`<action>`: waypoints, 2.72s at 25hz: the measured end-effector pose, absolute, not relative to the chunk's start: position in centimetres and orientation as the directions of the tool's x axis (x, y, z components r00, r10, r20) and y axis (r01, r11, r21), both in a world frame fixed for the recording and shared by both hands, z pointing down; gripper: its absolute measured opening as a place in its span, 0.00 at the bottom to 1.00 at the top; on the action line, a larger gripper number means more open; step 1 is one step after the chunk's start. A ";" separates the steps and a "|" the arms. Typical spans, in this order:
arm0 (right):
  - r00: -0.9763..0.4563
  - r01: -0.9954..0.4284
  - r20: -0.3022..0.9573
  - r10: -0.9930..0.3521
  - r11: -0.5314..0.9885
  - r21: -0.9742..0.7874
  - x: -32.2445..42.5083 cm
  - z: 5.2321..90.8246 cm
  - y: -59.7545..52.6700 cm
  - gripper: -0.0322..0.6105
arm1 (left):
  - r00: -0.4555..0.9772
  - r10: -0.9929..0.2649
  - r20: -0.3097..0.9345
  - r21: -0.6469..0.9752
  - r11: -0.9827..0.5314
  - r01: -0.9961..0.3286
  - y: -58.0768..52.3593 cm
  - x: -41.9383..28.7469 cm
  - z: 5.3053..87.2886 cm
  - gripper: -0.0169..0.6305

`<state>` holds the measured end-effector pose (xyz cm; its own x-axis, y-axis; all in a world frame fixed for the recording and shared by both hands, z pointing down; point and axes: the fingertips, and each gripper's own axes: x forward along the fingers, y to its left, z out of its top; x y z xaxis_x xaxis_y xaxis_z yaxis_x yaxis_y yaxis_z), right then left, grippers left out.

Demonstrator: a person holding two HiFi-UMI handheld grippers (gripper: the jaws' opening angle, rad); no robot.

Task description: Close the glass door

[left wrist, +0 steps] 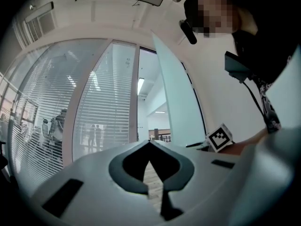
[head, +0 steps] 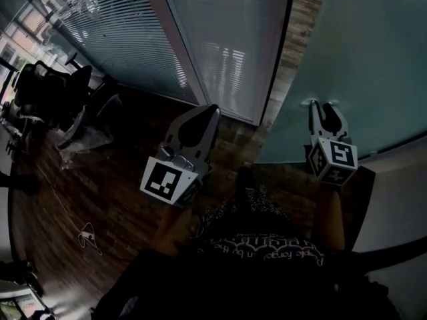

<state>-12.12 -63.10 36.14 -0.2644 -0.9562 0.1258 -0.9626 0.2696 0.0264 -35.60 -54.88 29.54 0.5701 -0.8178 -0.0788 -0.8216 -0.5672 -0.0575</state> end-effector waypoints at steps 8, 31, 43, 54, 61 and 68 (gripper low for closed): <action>-0.246 -0.968 0.114 -0.963 0.251 0.032 -12.5 35.5 -67.0 0.22 | 0.573 -0.815 -0.083 -0.057 -0.570 -0.819 -59.0 -35.8 29.4 0.03; -0.209 -0.976 0.131 -0.969 0.215 0.037 -11.7 35.9 -78.1 0.22 | 0.579 -0.813 -0.059 -0.046 -0.577 -0.815 -69.5 -35.6 29.7 0.03; -0.213 -0.975 0.142 -0.967 0.220 0.033 -11.4 35.6 -83.3 0.22 | 0.567 -0.822 -0.054 -0.047 -0.565 -0.823 -73.8 -35.9 28.9 0.03; -0.193 -0.980 0.129 -0.973 0.198 0.028 -10.8 35.9 -87.1 0.22 | 0.564 -0.825 -0.037 -0.046 -0.563 -0.825 -76.9 -36.3 29.6 0.03; -0.182 -0.982 0.124 -0.975 0.187 0.030 -10.6 36.0 -88.6 0.22 | 0.575 -0.817 -0.043 -0.051 -0.573 -0.818 -78.2 -36.4 29.5 0.03; -0.174 -0.983 0.123 -0.977 0.179 0.030 -10.2 36.1 -89.8 0.22 | 0.576 -0.817 -0.028 -0.051 -0.574 -0.817 -79.5 -36.3 30.2 0.03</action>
